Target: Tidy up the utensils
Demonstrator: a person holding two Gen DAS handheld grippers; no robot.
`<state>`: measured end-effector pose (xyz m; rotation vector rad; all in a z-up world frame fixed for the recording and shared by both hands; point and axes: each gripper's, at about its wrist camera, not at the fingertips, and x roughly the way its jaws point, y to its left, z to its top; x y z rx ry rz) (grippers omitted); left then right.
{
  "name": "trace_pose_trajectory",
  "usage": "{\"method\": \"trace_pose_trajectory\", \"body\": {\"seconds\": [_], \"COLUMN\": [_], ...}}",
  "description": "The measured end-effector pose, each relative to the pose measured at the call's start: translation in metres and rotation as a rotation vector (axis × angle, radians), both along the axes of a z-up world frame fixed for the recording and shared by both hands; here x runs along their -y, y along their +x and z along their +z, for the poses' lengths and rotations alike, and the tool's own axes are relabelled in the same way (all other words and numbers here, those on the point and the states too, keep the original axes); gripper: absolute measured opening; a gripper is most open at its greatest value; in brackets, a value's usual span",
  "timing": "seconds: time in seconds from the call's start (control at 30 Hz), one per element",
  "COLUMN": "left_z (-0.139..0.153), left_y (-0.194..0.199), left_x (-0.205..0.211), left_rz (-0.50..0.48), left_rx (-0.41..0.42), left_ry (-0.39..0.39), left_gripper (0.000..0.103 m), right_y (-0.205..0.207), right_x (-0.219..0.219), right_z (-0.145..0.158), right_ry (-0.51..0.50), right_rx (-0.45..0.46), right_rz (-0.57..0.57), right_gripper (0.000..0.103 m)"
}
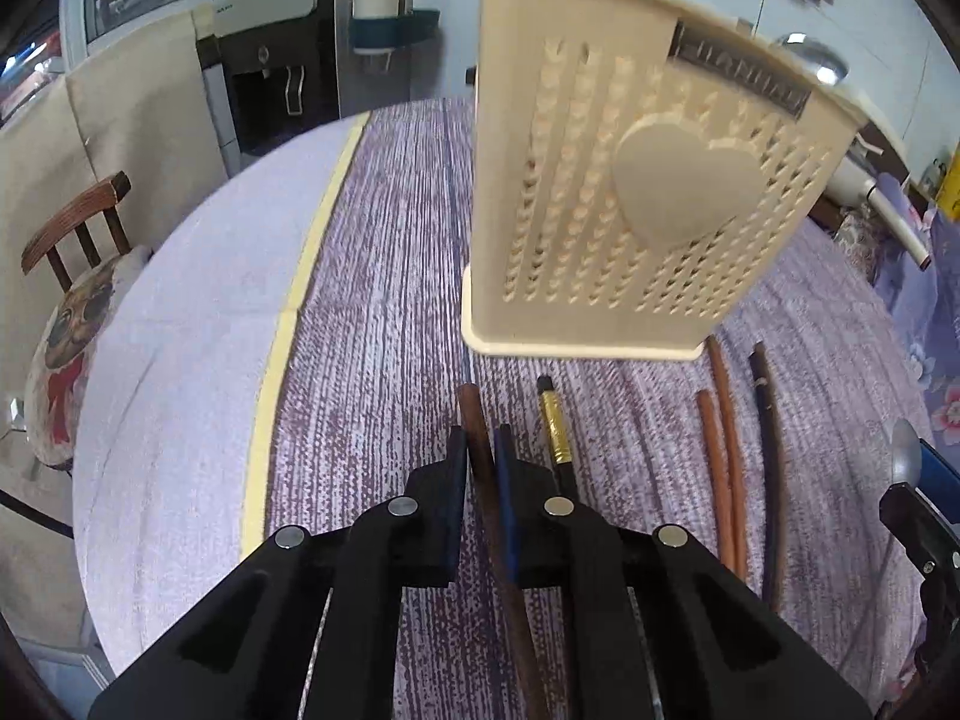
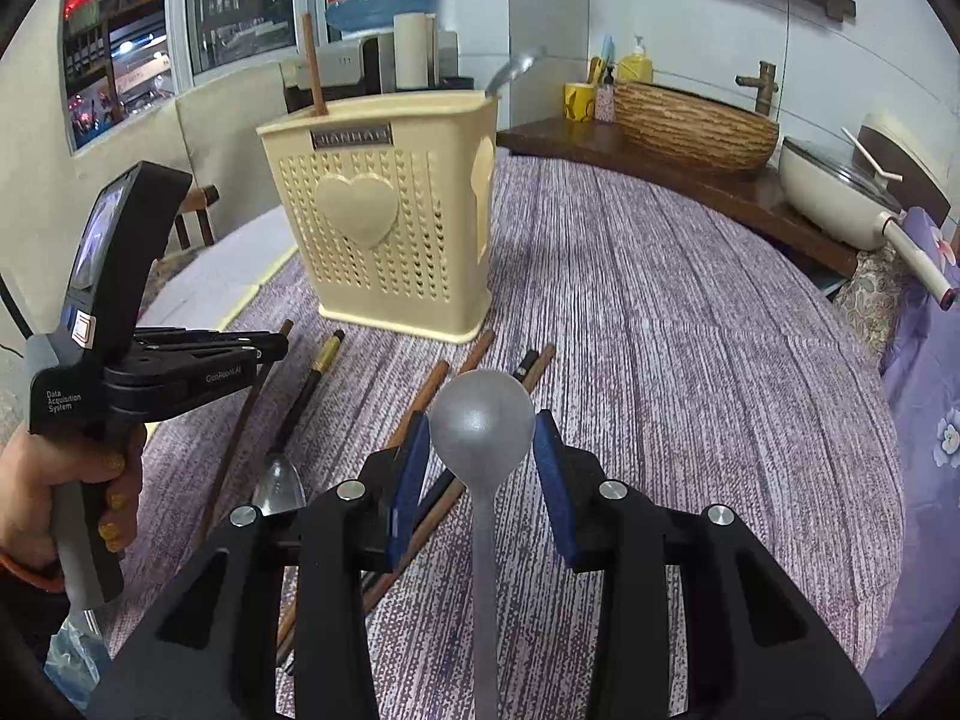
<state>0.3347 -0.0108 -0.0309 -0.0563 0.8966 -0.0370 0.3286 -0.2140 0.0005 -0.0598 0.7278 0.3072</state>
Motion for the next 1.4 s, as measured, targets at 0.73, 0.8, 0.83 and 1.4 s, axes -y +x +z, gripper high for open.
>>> {"method": "trace_pose_trajectory", "body": {"seconds": [0.73,0.8,0.83,1.4], "left_z": [0.118,0.118,0.117,0.127], "left_y": [-0.073,-0.074,-0.074,-0.085], "left_x": [-0.009,-0.009,-0.008,-0.025], "left_rz": [-0.063,-0.062,-0.059,-0.043], "left_rx": [0.348,0.349,0.35,0.384], "left_ry": [-0.064,-0.066,-0.062,-0.088], "left_gripper": [0.009,0.009,0.009,0.009], "right_y": [-0.03,-0.027,-0.027,-0.016], "right_x": [0.032,0.032,0.032,-0.057], "right_z": [0.053,0.049,0.048,-0.014], "right_ry": [0.099,0.091,0.093,-0.033], "right_rx": [0.086,0.083,0.083,-0.055], "right_rz": [0.0,-0.009,-0.011,0.227], "right_gripper": [0.01,0.01,0.01,0.041]}}
